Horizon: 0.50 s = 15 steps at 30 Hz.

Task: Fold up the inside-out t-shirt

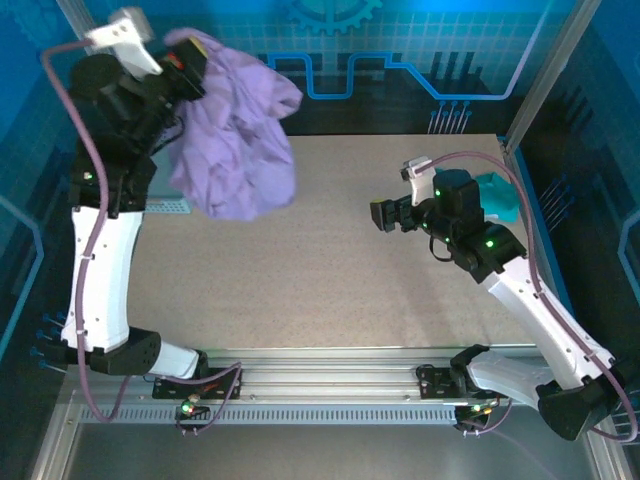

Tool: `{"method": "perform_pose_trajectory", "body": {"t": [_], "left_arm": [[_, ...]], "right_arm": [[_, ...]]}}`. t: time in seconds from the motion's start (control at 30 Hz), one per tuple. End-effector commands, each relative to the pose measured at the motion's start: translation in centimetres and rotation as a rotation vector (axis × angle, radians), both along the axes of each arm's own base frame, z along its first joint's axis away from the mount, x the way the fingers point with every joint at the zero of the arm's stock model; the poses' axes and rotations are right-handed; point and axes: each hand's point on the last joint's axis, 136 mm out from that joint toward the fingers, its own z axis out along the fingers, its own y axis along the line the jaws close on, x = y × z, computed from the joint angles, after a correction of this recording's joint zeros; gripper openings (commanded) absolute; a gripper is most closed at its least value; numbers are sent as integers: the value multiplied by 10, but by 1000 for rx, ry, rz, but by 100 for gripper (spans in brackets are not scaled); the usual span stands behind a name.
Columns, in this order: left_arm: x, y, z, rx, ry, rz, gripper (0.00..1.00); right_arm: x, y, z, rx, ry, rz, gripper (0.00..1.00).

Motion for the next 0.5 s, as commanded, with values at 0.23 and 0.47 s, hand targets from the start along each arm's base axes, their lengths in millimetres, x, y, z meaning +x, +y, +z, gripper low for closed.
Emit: {"method": "perform_pose_trajectory", "body": {"t": [0.23,0.47], "left_arm": [[-36,-74,-46,-223,68,-270,0],[-50,-139,-73,-271,157,-425,0]], "right_arm": [[-42,51,-56,111,118,328,89],[-39,13,-62,56,125,185,88]]}}
